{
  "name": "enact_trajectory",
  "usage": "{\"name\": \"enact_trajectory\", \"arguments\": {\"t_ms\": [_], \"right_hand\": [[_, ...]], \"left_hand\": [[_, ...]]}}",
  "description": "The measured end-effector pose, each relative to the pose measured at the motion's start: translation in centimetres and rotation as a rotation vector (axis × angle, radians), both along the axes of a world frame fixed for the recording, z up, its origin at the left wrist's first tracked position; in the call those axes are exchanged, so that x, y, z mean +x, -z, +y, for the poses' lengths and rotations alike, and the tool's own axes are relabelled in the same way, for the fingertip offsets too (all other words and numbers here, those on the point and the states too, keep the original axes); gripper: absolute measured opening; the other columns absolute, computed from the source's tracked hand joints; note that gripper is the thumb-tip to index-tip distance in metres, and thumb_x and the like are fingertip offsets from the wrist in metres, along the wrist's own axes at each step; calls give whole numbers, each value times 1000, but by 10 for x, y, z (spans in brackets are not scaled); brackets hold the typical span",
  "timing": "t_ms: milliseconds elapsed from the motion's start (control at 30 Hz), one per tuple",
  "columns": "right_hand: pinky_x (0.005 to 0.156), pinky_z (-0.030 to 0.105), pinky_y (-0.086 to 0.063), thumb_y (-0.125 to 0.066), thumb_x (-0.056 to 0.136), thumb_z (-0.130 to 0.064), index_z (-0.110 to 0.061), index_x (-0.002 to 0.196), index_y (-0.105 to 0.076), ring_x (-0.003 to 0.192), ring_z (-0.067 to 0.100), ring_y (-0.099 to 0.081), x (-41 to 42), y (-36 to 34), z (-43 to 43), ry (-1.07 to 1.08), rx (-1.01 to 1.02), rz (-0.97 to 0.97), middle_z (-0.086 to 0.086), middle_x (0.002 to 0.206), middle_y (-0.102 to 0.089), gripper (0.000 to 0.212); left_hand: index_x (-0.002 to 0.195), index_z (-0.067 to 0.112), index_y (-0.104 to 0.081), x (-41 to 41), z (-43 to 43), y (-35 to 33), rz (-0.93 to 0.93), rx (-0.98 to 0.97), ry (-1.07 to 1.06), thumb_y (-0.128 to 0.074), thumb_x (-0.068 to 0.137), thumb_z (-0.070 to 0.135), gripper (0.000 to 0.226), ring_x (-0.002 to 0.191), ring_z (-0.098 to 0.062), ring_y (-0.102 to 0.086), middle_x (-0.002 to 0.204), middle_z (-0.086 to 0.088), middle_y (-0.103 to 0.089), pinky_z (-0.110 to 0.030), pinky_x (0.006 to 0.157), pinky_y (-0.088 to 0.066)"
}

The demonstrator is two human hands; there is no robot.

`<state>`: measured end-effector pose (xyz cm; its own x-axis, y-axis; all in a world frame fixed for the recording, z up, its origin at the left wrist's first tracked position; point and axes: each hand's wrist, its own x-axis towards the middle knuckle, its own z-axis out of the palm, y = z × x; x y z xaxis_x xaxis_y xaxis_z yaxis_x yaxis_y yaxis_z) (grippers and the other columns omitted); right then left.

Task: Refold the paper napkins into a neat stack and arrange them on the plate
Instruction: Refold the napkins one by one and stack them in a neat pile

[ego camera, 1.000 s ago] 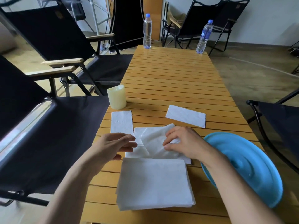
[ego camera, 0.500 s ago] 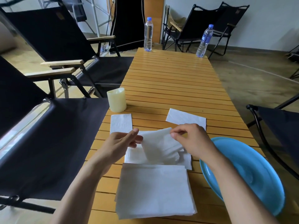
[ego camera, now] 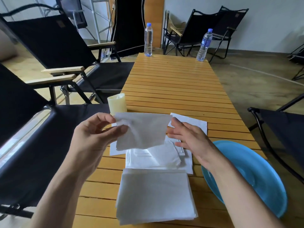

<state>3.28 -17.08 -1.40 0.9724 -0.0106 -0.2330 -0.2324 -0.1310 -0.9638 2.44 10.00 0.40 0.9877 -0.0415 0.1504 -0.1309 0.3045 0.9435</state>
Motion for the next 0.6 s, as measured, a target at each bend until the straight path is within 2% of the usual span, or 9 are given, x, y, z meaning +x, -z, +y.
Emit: {"name": "enact_trajectory", "arguments": {"t_ms": [33,100,167,233,300,367,433,533,600], "right_hand": [[93,35,-56,-65,70,-72,-32,105,-68,98,6,-72,-1,-1,1,-42,36,35,-11,98,-76,54],[90,32,-57,-71,70,-64,-30,101,-70,98,13,-72,-4,-3,2,-109,106,71,-4,101,-76,47],[79,27,-57,-77,70,-48,-18,99,-74,92,18,-72,-6,-5,2,-123,178,48,6,102,-77,42],[71,25,-56,-80,67,-38,-11,96,-76,84,18,-71,-9,-8,1,-88,220,27,8,98,-77,40],[68,25,-56,-81,66,-33,-10,95,-77,80,16,-71,-11,-10,-1,-71,240,14,8,95,-77,38],[67,23,-57,-82,67,-30,-9,95,-79,80,16,-72,-14,-11,-2,-73,244,6,9,96,-78,35],[72,26,-57,-82,65,-27,-9,94,-79,84,18,-72,-16,-13,-2,-68,239,1,11,99,-78,34],[96,48,-51,-83,69,-17,-12,91,-78,91,23,-69,-19,-17,-4,-42,227,-2,12,100,-77,23],[105,54,-45,-79,77,-4,-12,92,-76,92,23,-70,-20,-18,-5,-22,238,0,10,99,-78,18]], "left_hand": [[81,19,-69,-1,1,-1,20,-61,53,-96,55,17,38,85,-21,-75,90,-5,-75,-24,72,-59],[81,19,-69,-2,1,0,61,-115,97,-90,59,7,32,82,-18,-74,85,-3,-74,-22,70,-58],[80,19,-71,-4,0,1,133,-113,89,-85,58,2,32,76,-16,-74,77,-1,-72,-21,67,-58],[91,16,-72,-7,-1,3,248,-89,75,-85,56,2,40,75,-19,-74,81,-6,-74,-24,64,-58],[108,10,-68,-10,-4,4,355,-1,57,-91,61,14,53,78,-25,-75,95,-16,-77,-27,62,-59],[114,10,-65,-13,-8,7,398,178,-3,-94,59,33,66,76,-27,-75,93,-18,-77,-30,60,-60],[113,16,-65,-15,-13,9,391,273,-85,-92,50,38,72,75,-27,-76,87,-16,-77,-29,59,-60],[113,20,-66,-15,-15,8,371,232,-118,-94,43,30,76,76,-28,-77,82,-13,-76,-28,60,-61],[114,21,-67,-14,-12,8,374,192,-102,-96,42,23,78,78,-29,-77,78,-11,-75,-28,62,-61]]}}
